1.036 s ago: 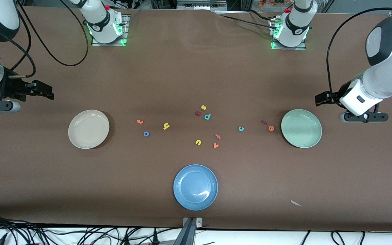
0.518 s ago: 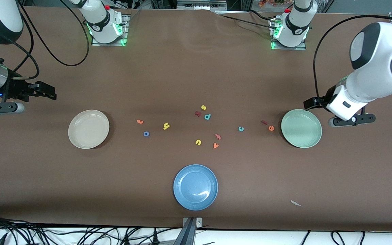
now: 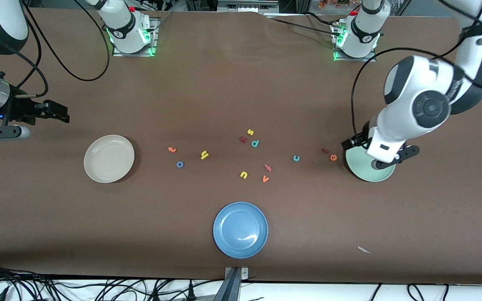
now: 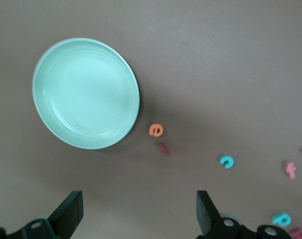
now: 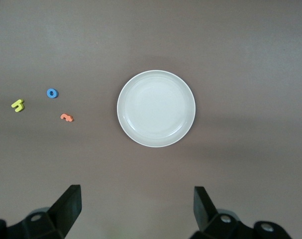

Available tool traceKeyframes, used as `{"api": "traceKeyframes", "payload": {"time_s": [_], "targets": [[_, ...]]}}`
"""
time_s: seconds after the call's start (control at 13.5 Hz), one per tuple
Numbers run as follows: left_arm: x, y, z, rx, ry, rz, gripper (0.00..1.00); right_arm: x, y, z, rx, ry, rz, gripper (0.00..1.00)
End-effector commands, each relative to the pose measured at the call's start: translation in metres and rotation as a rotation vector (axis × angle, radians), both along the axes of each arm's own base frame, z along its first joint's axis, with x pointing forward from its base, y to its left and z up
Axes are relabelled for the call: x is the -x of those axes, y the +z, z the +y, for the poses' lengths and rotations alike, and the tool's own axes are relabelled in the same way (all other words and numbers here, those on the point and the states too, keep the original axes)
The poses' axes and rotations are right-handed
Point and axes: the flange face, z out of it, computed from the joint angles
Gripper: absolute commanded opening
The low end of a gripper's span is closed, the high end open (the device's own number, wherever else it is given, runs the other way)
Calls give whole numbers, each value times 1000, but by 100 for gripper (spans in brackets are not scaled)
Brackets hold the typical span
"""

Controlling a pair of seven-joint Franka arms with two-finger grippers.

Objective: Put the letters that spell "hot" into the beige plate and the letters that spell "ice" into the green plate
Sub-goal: 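Move the left gripper to the maroon letter while the right gripper reaches the orange letter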

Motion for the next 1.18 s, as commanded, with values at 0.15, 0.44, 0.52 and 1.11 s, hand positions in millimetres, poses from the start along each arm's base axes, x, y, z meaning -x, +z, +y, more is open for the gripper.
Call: {"api": "traceKeyframes", "payload": {"time_s": [0.15,0.44,0.52,1.11], "targets": [[18,-71,-25,1,228,-97,100,0,1,4,-20,-2,-8,100],[50,-116,-26,-25,262,-77,100,-12,-17,54,-12,-29,-37,100],[52,-121,-24,-19,289,-104,100,-14,-18,67,-11,-49,-54,100],[70,-174,-22,37,355,-195,93,-4,-107,130,-16,-20,-23,100]]}}
